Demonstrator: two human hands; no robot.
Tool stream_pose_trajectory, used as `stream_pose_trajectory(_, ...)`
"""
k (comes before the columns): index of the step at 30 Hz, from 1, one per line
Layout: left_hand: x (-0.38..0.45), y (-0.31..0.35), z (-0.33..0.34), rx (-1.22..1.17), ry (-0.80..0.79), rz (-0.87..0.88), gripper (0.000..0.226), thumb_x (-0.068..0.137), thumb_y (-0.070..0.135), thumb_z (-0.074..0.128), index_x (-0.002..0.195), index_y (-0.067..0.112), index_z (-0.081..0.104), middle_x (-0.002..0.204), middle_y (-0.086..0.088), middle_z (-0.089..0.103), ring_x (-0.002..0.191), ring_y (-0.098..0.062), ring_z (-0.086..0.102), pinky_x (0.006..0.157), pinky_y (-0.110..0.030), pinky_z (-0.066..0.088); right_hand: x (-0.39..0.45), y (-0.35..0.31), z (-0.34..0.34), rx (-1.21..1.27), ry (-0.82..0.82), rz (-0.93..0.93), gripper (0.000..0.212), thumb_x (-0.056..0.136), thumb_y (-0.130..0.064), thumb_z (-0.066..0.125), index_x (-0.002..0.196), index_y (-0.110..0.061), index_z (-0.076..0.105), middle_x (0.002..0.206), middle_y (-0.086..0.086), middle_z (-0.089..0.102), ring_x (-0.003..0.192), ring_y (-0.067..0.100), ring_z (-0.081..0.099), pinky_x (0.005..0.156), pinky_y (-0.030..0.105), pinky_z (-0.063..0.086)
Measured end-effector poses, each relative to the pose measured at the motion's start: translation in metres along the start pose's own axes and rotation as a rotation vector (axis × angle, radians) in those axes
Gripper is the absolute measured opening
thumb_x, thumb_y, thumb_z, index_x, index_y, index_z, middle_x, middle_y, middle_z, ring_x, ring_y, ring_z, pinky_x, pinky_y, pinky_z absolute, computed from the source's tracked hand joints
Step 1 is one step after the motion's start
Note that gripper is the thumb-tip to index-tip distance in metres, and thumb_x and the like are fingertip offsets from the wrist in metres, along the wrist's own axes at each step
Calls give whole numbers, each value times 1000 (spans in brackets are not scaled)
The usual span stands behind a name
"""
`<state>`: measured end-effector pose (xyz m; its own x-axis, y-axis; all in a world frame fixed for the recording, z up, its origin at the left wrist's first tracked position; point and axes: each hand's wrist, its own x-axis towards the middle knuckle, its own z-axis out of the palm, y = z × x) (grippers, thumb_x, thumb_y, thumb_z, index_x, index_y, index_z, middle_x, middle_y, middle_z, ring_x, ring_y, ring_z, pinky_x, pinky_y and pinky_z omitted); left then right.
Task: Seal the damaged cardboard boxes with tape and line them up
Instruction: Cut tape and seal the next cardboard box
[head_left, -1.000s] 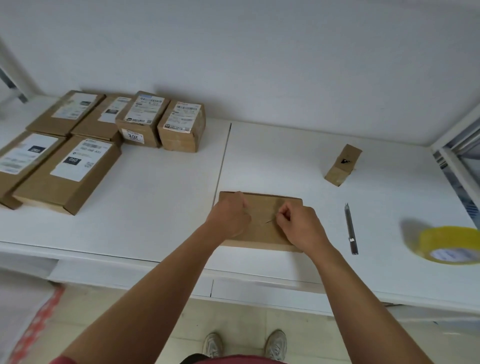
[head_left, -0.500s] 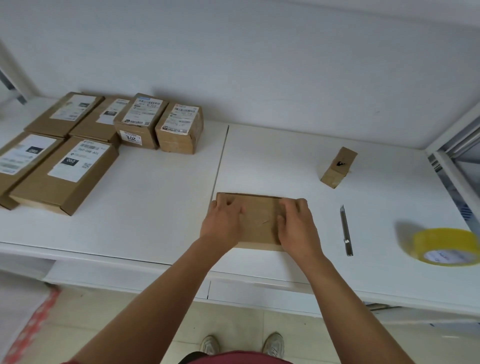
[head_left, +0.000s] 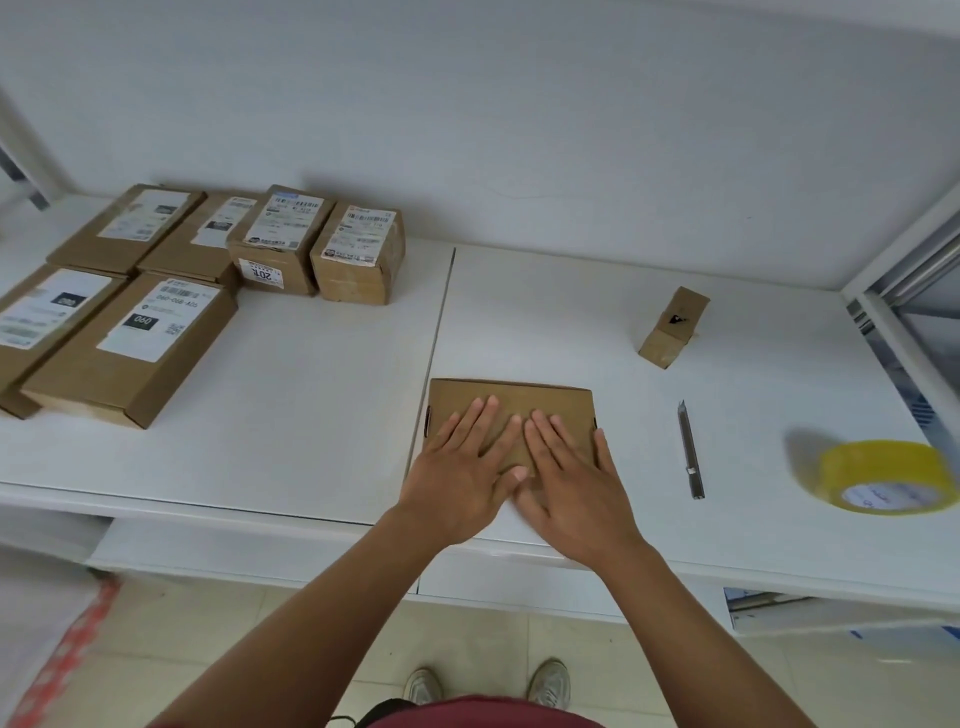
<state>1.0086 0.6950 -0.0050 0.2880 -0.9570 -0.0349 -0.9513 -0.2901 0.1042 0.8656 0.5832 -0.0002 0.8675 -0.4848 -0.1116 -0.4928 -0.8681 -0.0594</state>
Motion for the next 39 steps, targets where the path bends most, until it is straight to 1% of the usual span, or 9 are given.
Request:
stream_pose_trajectory(8,0,-1,2,-6,-27,8,74,92,61,-9,157,24,-9,163,-4,-19,150,-21,-21,123,-38,-10,2,1,5,42,32,-6,79,96,-65,25,158,-22,-2,162,-12,-13,149,5,-14,121,40,-12)
stream_pose_trajectory(13,5,1,0,-5,-46,-3,82,91,72,6,155,25,-15,165,-6,-15,152,-24,-13,121,-40,-9,-11,25,-15,408,107,11,84,94,-55,37,157,-20,-5,162,-11,-6,148,0,-4,121,29,-7)
stream_pose_trajectory(16,19,4,-10,-71,-6,-20,103,78,87,29,157,29,0,166,-5,-8,151,-29,-1,120,-47,5,-30,72,-36,436,324,236,72,95,-27,53,156,-10,18,163,1,13,152,17,9,123,35,8)
stream_pose_trajectory(19,43,-9,-25,-106,-79,-66,128,55,103,34,156,36,-4,165,-3,-16,151,-30,-13,119,-53,-6,-56,138,-62,363,573,456,60,89,-21,52,143,3,43,153,22,37,146,37,26,117,51,25)
stream_pose_trajectory(23,70,-30,-42,-103,-394,-179,145,35,105,45,154,41,-7,165,3,-13,151,-30,-12,117,-58,-5,-92,239,-83,122,232,682,84,87,-39,58,157,-25,13,165,5,1,151,29,-7,117,56,8)
stream_pose_trajectory(27,82,-4,-41,-111,-399,-254,138,39,95,53,154,40,-1,165,2,5,149,-33,12,115,-58,15,-112,298,-83,63,-74,758,83,92,-32,58,156,-34,5,165,-2,6,152,25,1,116,56,12)
stream_pose_trajectory(31,86,35,-39,-104,-385,-329,138,42,98,46,155,36,-2,165,-4,2,149,-36,10,114,-61,14,-111,314,-77,219,40,634,52,90,-15,58,140,-17,42,139,13,45,120,35,50,97,46,44)
stream_pose_trajectory(35,99,89,-44,-125,-140,-294,116,70,86,52,157,28,2,166,-6,-6,152,-33,-5,119,-58,1,-113,319,-76,262,93,500,33,86,-13,61,117,-12,49,117,8,49,99,29,53,79,39,44)
stream_pose_trajectory(39,122,183,-40,-516,-5,34,83,87,54,63,155,25,24,161,1,25,147,-19,24,113,-27,18,-110,321,-83,365,192,381,32,87,-12,60,116,-8,48,113,7,46,104,26,46,83,40,42)
